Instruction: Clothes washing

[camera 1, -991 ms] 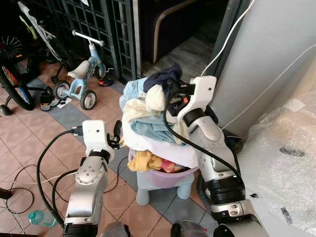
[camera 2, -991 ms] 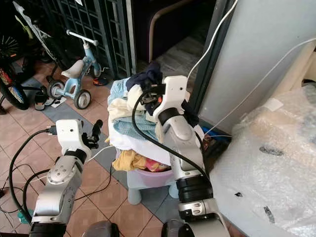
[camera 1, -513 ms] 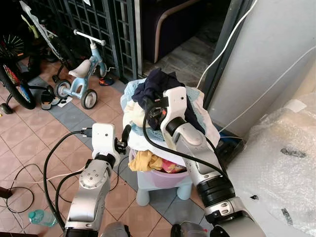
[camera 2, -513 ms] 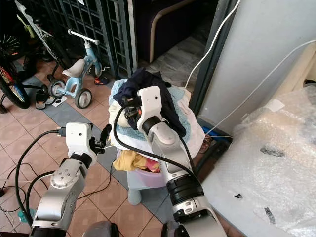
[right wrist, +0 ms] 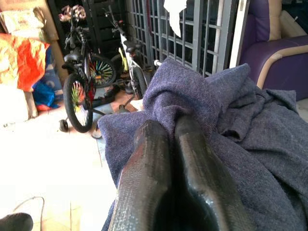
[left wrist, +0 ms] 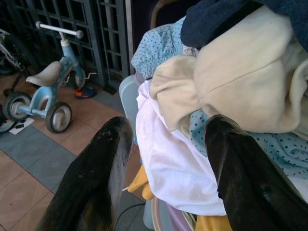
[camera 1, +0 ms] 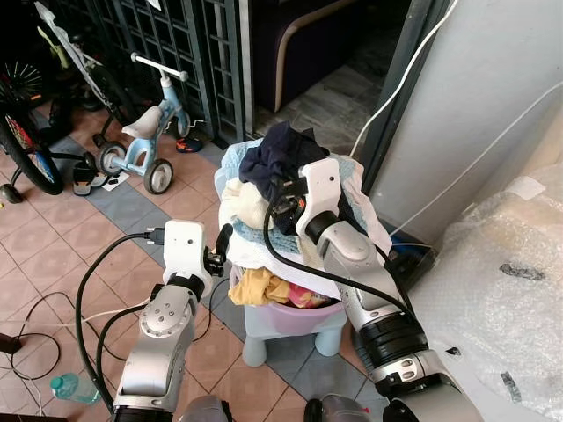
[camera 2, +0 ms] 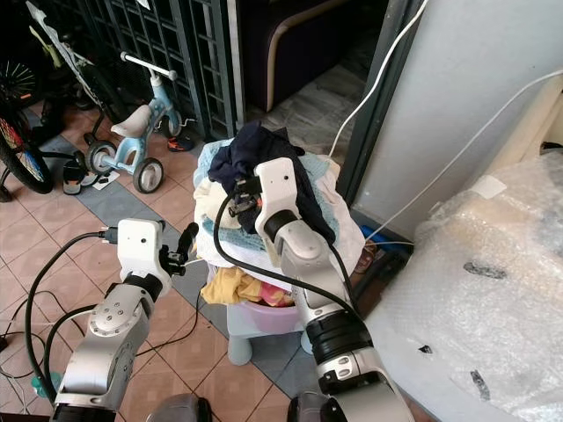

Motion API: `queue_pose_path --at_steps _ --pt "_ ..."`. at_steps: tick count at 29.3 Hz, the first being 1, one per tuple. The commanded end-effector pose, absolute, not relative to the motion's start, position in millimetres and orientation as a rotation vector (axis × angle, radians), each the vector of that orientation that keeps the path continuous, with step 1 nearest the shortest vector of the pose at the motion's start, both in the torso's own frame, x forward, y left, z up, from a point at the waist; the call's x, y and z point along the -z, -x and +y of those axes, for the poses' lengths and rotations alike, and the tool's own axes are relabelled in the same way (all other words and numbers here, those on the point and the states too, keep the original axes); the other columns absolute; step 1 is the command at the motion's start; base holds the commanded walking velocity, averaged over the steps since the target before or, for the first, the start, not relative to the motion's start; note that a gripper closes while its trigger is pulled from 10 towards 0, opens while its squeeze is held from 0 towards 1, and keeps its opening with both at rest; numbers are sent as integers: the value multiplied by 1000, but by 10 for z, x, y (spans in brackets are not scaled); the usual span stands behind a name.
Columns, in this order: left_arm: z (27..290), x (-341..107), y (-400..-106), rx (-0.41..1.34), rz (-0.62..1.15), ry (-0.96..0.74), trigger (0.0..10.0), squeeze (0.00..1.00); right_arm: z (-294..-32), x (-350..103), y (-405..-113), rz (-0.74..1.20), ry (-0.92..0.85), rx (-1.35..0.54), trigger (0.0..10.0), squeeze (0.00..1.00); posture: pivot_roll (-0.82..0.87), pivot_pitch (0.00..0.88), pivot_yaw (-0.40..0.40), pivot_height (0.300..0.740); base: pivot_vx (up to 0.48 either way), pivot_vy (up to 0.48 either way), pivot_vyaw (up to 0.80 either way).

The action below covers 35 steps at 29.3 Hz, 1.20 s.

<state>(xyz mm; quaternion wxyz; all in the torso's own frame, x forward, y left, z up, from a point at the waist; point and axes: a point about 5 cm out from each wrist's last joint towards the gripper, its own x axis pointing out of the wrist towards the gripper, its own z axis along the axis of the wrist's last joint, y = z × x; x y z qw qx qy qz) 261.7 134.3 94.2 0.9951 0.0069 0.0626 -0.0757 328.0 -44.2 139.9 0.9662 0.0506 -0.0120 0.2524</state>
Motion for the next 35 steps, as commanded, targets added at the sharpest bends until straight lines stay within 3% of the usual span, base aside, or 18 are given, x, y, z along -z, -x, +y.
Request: queue_pose_path --at_steps 1,10,15,17,18,22,35 --pt "1352 -976 -2636 154 110 -24 10000 0 -523 -1595 -3318 -115 -217 -448 0 0 24 27 -6 740 0 0 0" --pt "1343 -986 -2668 156 103 -29 10000 0 -833 -2222 -3377 -340 -313 -339 0 0 3 22 0 740 0 0 0" --pt "1312 -1058 -2700 158 63 -43 10000 0 -1097 -2326 -3262 -435 -86 -224 0 0 -13 15 -12 740 0 0 0" --pt "1286 -1132 -2726 185 18 -45 10000 0 -1324 -2264 -3220 -418 17 -101 0 0 -24 11 -8 740 0 0 -238" --pt "1276 -1145 -2736 188 12 -39 10000 0 -1408 -2226 -3205 -410 48 -60 10000 0 -29 12 -6 740 0 0 -800" --pt "1241 -1124 -2746 196 24 -21 10000 0 -1551 -2193 -3183 -405 105 10 10000 0 -40 15 9 740 0 0 -800" --pt "1230 -1076 -2730 190 37 -13 10000 0 -1539 -2230 -3214 -427 170 22 10000 0 -36 25 6 740 0 -236 -800"
